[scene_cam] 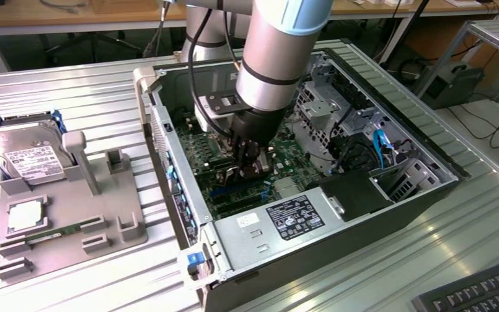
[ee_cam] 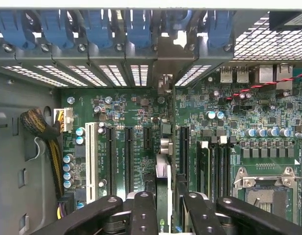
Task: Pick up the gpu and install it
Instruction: 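Insert the gpu into the slot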
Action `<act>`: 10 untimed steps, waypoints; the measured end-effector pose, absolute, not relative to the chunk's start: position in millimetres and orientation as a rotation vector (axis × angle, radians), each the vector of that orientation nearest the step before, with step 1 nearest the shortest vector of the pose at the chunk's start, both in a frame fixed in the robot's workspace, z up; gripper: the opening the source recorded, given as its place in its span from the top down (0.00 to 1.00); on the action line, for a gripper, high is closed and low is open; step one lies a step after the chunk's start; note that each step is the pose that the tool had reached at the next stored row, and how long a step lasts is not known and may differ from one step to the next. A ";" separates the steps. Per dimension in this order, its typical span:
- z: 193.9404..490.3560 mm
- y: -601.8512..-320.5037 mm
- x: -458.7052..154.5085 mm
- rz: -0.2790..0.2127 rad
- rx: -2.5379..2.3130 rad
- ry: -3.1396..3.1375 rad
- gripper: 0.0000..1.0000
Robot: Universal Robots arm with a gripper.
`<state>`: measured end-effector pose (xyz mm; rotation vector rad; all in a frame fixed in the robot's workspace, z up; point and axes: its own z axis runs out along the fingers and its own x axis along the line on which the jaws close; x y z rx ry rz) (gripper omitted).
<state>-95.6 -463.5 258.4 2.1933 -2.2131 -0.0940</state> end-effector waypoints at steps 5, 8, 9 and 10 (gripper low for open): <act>255.3 -463.6 -95.7 -0.093 2.193 -2.212 0.74; 253.8 -463.5 -95.6 -0.093 2.193 -2.213 0.74; 253.5 -463.5 -95.6 -0.093 2.193 -2.213 0.74; 253.0 -463.5 -95.6 -0.093 2.193 -2.213 0.74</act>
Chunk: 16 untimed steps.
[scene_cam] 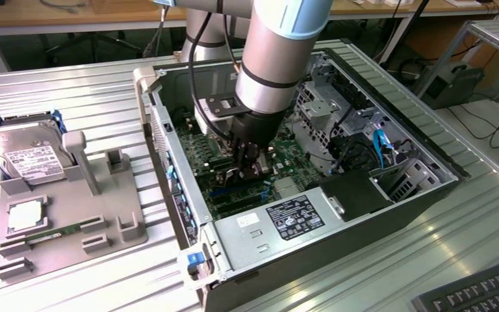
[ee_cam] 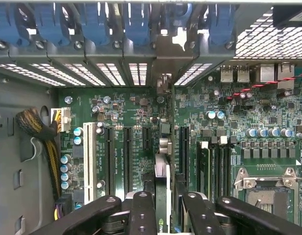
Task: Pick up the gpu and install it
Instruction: 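Insert the gpu into the slot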
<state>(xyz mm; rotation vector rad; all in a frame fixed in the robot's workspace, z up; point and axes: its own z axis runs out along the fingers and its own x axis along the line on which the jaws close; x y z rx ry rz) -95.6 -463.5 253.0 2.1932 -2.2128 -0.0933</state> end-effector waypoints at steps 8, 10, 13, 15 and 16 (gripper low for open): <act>256.0 -463.5 -95.7 -0.093 2.193 -2.213 0.66; 266.3 -463.5 -95.7 -0.093 2.193 -2.213 0.66; 283.6 -463.4 -95.7 -0.093 2.193 -2.213 0.74; 286.5 -462.6 -96.9 -0.093 2.193 -2.213 0.87; 286.5 -462.1 -97.8 -0.093 2.194 -2.213 0.87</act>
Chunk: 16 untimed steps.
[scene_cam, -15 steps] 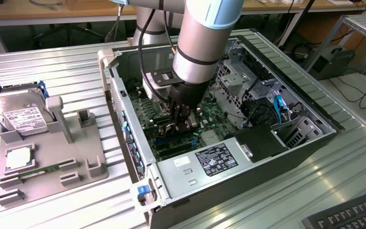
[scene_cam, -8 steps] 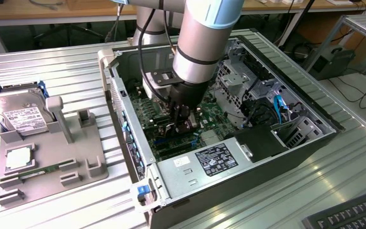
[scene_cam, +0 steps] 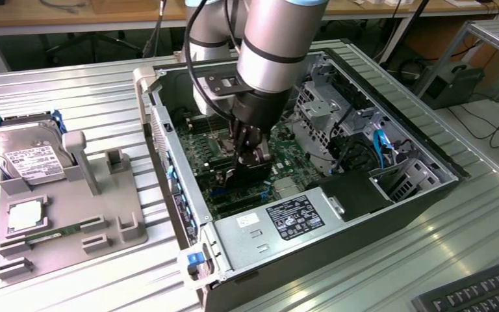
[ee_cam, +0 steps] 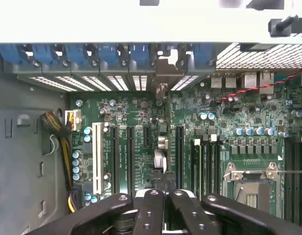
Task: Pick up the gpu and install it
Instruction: 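Insert the gpu into the slot, then press down on the gpu until it lock into place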
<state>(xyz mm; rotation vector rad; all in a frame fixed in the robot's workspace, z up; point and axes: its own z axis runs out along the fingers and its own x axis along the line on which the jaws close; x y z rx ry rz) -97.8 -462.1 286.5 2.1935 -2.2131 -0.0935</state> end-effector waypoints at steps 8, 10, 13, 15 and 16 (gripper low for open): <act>285.3 -457.5 -102.9 -0.089 2.197 -2.213 0.89; 285.3 -457.4 -102.9 -0.089 2.197 -2.213 0.89; 285.3 -457.5 -102.9 -0.089 2.197 -2.213 0.89; 285.3 -457.4 -102.9 -0.089 2.197 -2.213 0.89; 285.3 -457.5 -102.9 -0.089 2.197 -2.213 0.89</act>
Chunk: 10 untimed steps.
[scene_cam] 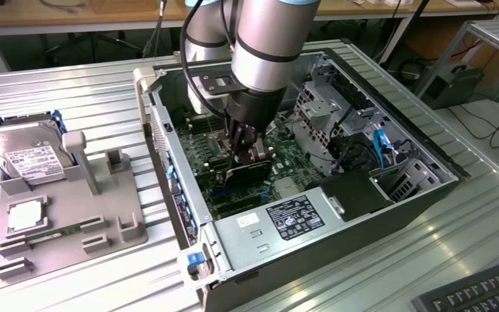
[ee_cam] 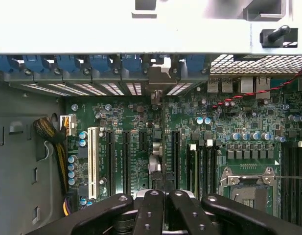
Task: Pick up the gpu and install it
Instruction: 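Press down on the gpu until it lock into place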
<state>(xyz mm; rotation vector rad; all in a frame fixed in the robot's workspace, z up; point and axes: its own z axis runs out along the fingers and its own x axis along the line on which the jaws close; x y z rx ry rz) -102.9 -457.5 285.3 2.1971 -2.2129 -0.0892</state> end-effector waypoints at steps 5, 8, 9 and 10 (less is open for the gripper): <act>285.3 -457.4 -102.9 -0.089 2.197 -2.213 0.89; 285.3 -457.4 -102.9 -0.089 2.197 -2.213 0.89; 285.0 -457.4 -102.9 -0.089 2.197 -2.213 0.89; 283.5 -456.9 -103.3 -0.089 2.197 -2.213 0.89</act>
